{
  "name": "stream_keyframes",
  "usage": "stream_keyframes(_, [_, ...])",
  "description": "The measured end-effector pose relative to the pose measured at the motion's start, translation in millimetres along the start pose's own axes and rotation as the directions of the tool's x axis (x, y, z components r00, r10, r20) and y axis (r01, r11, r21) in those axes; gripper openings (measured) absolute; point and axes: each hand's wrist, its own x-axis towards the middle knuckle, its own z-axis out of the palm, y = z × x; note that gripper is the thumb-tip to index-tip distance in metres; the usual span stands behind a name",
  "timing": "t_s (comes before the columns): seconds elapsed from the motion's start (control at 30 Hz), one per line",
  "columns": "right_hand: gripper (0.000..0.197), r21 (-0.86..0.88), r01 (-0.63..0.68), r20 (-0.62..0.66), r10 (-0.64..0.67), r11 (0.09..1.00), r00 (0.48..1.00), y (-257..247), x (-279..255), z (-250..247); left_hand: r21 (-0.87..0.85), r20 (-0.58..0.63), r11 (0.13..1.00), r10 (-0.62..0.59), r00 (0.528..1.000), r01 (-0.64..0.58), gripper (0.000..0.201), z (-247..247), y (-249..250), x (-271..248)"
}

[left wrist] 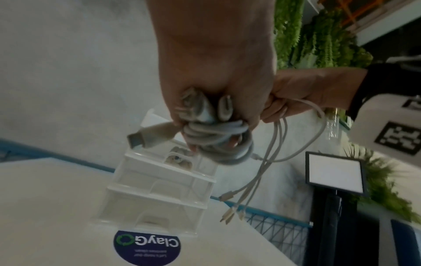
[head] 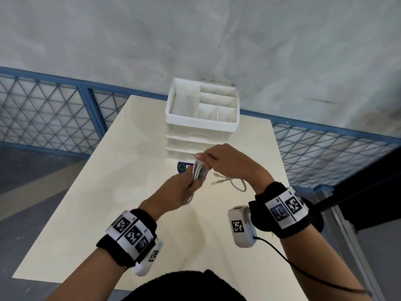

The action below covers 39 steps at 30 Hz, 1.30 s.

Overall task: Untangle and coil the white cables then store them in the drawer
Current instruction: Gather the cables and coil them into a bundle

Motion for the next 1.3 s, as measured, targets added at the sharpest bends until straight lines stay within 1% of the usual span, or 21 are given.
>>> stream_keyframes(0.03, [0.052,-0.005,0.002,0.012,-0.002,1.0,1.0,0,1,-1,-0.029,0.026,0.999,-0.018,1.0,0.019,0.013,1,3,0])
stream_keyframes(0.1, [0.051,0.012,-0.009,0.019,0.009,1.0,1.0,3,3,-3,-0.054,0.068,0.998,-0.04,0.997,0.044,0.018,0,8,0])
stream_keyframes(0.17, [0.05,0.035,-0.015,0.019,0.015,0.999,1.0,5,6,-7,-0.179,0.148,0.981,-0.045,0.988,0.071,0.023,-1,12,-1])
stream_keyframes(0.23, [0.052,0.062,-0.006,0.022,0.005,0.998,1.0,7,10,-11,-0.347,0.227,0.929,-0.049,0.973,0.128,0.03,-4,13,-3])
stream_keyframes(0.3, [0.05,0.113,-0.006,0.016,0.004,0.994,1.0,10,13,-16,-0.428,0.246,0.891,-0.048,0.968,0.153,0.034,-9,11,-3])
stream_keyframes(0.37, [0.04,0.207,-0.022,0.043,0.014,0.978,0.999,18,13,-23,-0.424,0.21,0.895,-0.051,0.976,0.138,0.039,-19,8,-3])
stream_keyframes(0.43, [0.027,0.317,-0.036,0.126,-0.004,0.948,0.992,30,9,-30,-0.405,0.181,0.901,-0.084,0.98,0.152,0.041,-31,6,-4])
stream_keyframes(0.5, [0.026,0.393,-0.045,0.22,-0.047,0.919,0.974,41,4,-31,-0.384,0.199,0.903,-0.121,0.972,0.191,0.04,-40,4,-6])
stream_keyframes(0.57, [0.027,0.42,-0.062,0.288,-0.068,0.905,0.955,49,3,-27,-0.339,0.234,0.916,-0.136,0.963,0.212,0.04,-46,4,-8])
stream_keyframes(0.67, [0.012,0.45,-0.059,0.326,-0.102,0.891,0.94,56,4,-25,-0.292,0.262,0.93,-0.145,0.954,0.221,0.039,-51,2,-10])
stream_keyframes(0.73, [0.008,0.438,-0.013,0.254,-0.109,0.899,0.961,66,4,-24,-0.29,0.227,0.923,-0.19,0.955,0.253,0.039,-54,-3,-11])
stream_keyframes(0.8, [0.013,0.451,-0.004,0.128,-0.06,0.893,0.99,74,6,-19,-0.3,0.187,0.915,-0.222,0.957,0.271,0.037,-57,-8,-12])
stream_keyframes(0.87, [0.017,0.506,0.007,0.006,-0.012,0.863,1.0,77,6,-11,-0.288,0.161,0.917,-0.237,0.958,0.275,0.036,-60,-12,-10])
stream_keyframes(0.93, [0.013,0.485,0.064,-0.169,0.022,0.872,0.985,77,8,-2,-0.26,0.129,0.925,-0.251,0.959,0.277,0.036,-63,-15,-8])
stream_keyframes(0.97, [0.009,0.472,0.087,-0.256,0.042,0.877,0.966,76,8,0,-0.234,0.113,0.933,-0.255,0.96,0.275,0.036,-64,-16,-6])
stream_keyframes(1.0, [0.006,0.469,0.101,-0.316,0.06,0.877,0.947,74,8,1,-0.2,0.097,0.941,-0.258,0.961,0.273,0.037,-66,-17,-5])
stream_keyframes(1.07, [0.009,0.46,0.102,-0.357,0.078,0.882,0.931,70,8,0,-0.132,0.063,0.953,-0.268,0.961,0.274,0.038,-71,-17,-4])
stream_keyframes(1.17, [0.019,0.386,0.049,-0.339,0.093,0.921,0.936,72,8,-3,-0.062,0.031,0.953,-0.294,0.955,0.295,0.039,-76,-20,-5])
stream_keyframes(1.23, [0.033,0.315,-0.048,-0.293,0.145,0.948,0.945,75,9,-5,-0.015,0.043,0.952,-0.305,0.951,0.306,0.039,-77,-22,-6])
stream_keyframes(1.27, [0.039,0.243,-0.121,-0.277,0.189,0.962,0.942,75,9,-4,0.001,0.056,0.951,-0.309,0.949,0.309,0.039,-77,-24,-6])
stream_keyframes(1.3, [0.046,0.126,-0.201,-0.272,0.229,0.971,0.935,75,10,-3,0.014,0.068,0.951,-0.31,0.948,0.31,0.04,-76,-24,-6])
